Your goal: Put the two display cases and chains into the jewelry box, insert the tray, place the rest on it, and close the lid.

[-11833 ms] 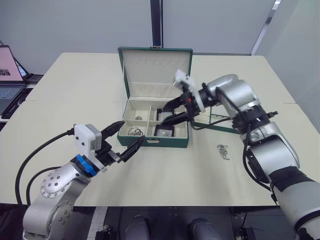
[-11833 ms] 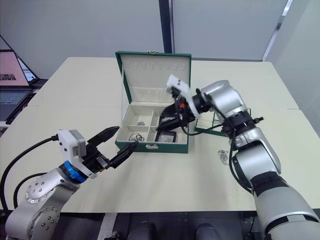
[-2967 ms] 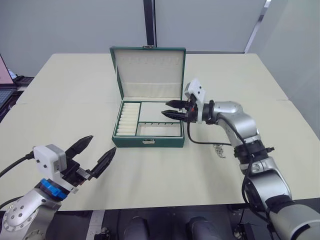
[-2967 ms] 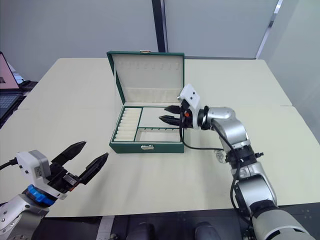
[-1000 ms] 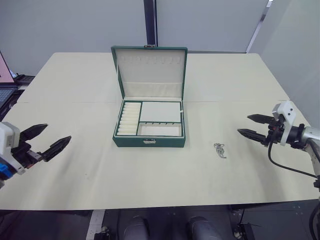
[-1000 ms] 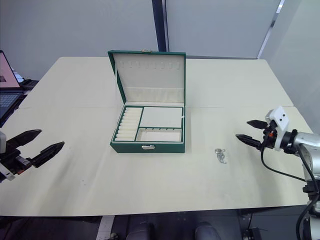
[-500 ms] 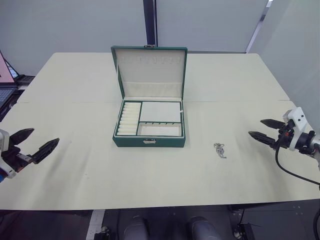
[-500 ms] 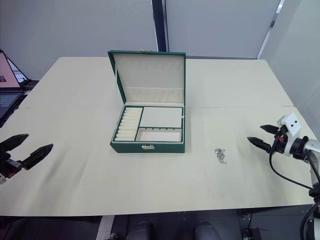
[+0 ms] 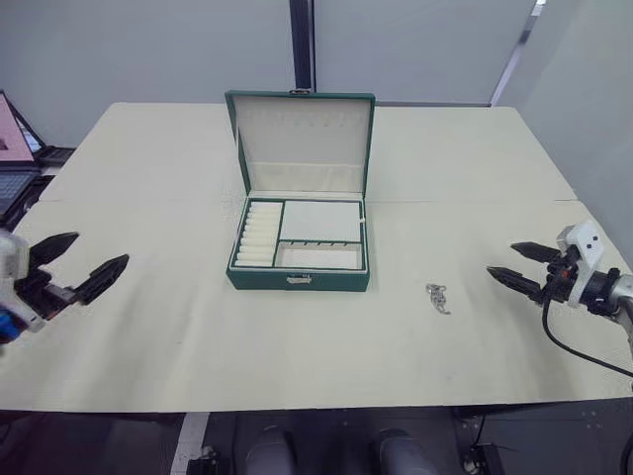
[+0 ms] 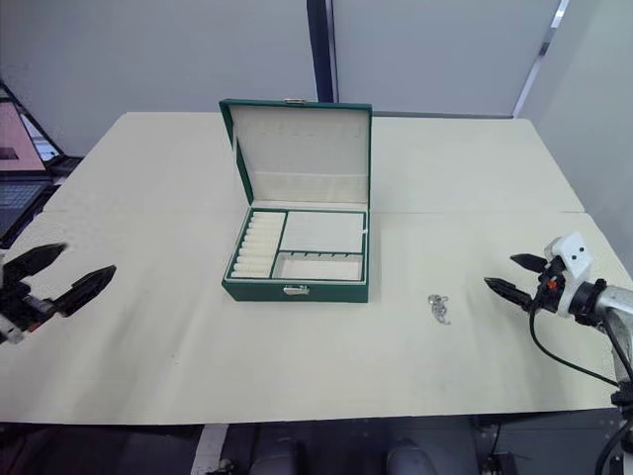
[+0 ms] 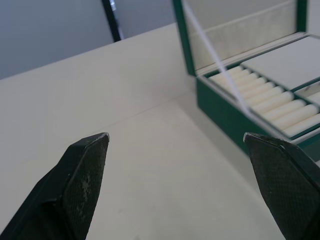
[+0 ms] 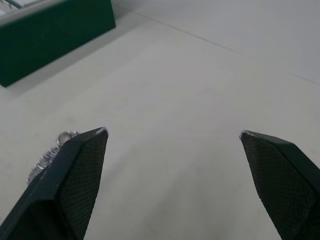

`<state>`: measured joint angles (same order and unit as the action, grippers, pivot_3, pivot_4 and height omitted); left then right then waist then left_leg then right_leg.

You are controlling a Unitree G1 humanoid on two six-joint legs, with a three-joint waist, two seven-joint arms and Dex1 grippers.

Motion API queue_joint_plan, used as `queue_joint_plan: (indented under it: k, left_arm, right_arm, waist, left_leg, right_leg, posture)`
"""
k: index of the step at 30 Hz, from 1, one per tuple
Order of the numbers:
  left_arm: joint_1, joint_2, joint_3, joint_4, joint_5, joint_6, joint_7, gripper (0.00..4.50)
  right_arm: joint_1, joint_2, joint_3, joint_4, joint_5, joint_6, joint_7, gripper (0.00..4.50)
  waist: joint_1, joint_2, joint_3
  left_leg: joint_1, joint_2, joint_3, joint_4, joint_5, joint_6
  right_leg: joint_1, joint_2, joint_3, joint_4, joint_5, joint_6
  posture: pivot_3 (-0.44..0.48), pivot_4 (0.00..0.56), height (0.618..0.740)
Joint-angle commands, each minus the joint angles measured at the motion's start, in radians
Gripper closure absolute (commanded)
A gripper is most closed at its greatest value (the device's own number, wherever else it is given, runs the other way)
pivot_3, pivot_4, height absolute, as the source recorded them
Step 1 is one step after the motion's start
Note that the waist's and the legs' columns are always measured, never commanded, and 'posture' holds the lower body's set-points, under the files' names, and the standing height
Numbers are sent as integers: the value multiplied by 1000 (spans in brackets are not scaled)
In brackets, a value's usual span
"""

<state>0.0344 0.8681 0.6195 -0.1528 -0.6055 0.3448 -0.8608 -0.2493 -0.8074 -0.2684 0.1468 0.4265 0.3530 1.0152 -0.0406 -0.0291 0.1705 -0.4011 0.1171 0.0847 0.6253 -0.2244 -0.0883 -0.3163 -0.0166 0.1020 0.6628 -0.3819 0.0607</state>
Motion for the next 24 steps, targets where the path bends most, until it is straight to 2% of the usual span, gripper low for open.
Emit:
queue_joint_plan:
  k: [1,6,12,19,24]
  left_arm:
    - [-30,-4,-103,-122,-40,57,-13,0]
    - [-114,-37,-269,-199,-73,105,-41,0]
    - [-243,-79,-496,-212,-24,75,-150,0]
    - [-338,-159,-682,-194,33,1,-269,0]
    - [-399,-214,-736,-145,59,-29,-307,0]
  right_arm:
    - [87,18,-80,-226,82,105,-86,16]
    - [258,65,-103,-505,162,237,-187,16]
    - [358,143,-94,-696,133,261,-345,16]
    - [410,262,-19,-760,63,226,-478,16]
    - [433,329,30,-757,42,197,-525,16]
  waist:
    - [8,0,0]
    - [12,0,0]
    - [12,0,-1]
    - [12,0,-1]
    - [12,0,-1]
  left_leg:
    - [0,0,0,0,0,0]
    - [-1,0,-1,0,0,0]
    - [-1,-1,-2,2,0,0]
    - [-1,-1,-2,1,0,0]
    - [-1,-1,-2,2,0,0]
  right_leg:
    - [0,0,0,0,0,0]
    - [0,1,0,0,0,0]
    - [0,1,0,0,0,1]
    - [0,2,1,0,0,1]
    - [0,2,1,1,0,1]
  posture:
    - [0,150,740]
    - [0,150,740]
    - [0,150,740]
    - [0,150,740]
    - [0,150,740]
